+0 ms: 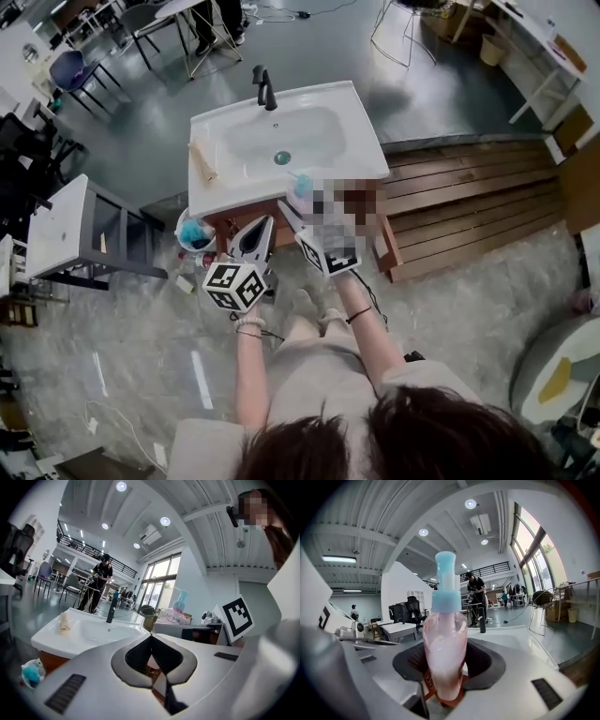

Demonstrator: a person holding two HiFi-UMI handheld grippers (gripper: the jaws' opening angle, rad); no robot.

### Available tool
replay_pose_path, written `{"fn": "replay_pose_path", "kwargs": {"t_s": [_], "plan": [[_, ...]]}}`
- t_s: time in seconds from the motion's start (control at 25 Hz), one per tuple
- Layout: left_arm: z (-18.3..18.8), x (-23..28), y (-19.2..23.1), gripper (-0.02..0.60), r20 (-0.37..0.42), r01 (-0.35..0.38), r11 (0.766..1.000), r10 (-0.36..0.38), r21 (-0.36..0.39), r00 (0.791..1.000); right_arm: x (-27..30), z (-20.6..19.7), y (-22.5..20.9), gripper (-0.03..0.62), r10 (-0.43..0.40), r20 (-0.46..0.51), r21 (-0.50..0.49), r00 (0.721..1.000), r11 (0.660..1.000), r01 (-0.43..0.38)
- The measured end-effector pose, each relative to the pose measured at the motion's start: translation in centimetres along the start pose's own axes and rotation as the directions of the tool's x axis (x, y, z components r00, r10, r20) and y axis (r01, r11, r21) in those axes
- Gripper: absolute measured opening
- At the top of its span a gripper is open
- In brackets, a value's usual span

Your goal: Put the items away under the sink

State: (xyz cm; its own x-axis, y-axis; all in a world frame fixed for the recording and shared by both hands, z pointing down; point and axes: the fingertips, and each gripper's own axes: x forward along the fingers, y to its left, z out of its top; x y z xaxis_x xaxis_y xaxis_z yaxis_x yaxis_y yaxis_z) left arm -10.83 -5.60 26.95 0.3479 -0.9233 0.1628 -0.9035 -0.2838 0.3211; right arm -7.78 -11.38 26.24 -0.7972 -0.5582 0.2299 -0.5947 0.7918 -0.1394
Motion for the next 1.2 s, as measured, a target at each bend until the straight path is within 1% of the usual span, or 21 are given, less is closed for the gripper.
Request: {"fn": "replay_pose_path", "kwargs": {"t_s": [0.16,0.24,0.32,0.6,0.8,1.04,1.2], "plan": [[-1.1,-1.6,-0.6,0.003,-0.004,-0.034,0.999,0.034,0.004,0.999,-0.9,-0.9,1.0,0.204,0.01,-0.008,0.009,1.0,1.0,-0.01],[-1.4,-2.2,-0.4,0.002,0.014,-0.065,0.998,0.065,0.006,0.998,-1.0,-1.5,1.5,0.204,0.015,-0.018,0.008,1.0,1.0,-0.015],[-1.6,-2.6,-0.4,0.002,0.026,-0.079,0.997,0.079,0.002,0.997,-1.1,-2.0,1.8,0.204,0.017,-0.03,0.007,0.999,1.0,-0.017],[-2.6,-3.7,-0.4,0.002,0.01,-0.061,0.998,0.061,-0.001,0.998,-1.4,-2.7,2.8,0.204,-0.011,-0.035,0.012,0.999,1.0,0.012],[-3.7,-4.4,-0.4,0.002,-0.026,-0.015,1.0,0.016,0.009,1.0,-1.8,-4.4,3.9,0.204,-0.031,-0.058,0.029,0.998,0.999,0.033],[-6.3,-4.4,0.4,0.002,-0.05,0.021,1.0,-0.022,-0.013,0.998,-1.3,-6.5,4.5,0.204,-0.044,-0.078,0.008,0.996,0.999,0.045],[-8.2,-3.6,1.4,0.002,-0.056,0.022,1.0,-0.023,-0.022,0.998,-0.6,-7.7,3.7,0.204,-0.033,-0.067,0.005,0.997,0.999,0.034]]}}
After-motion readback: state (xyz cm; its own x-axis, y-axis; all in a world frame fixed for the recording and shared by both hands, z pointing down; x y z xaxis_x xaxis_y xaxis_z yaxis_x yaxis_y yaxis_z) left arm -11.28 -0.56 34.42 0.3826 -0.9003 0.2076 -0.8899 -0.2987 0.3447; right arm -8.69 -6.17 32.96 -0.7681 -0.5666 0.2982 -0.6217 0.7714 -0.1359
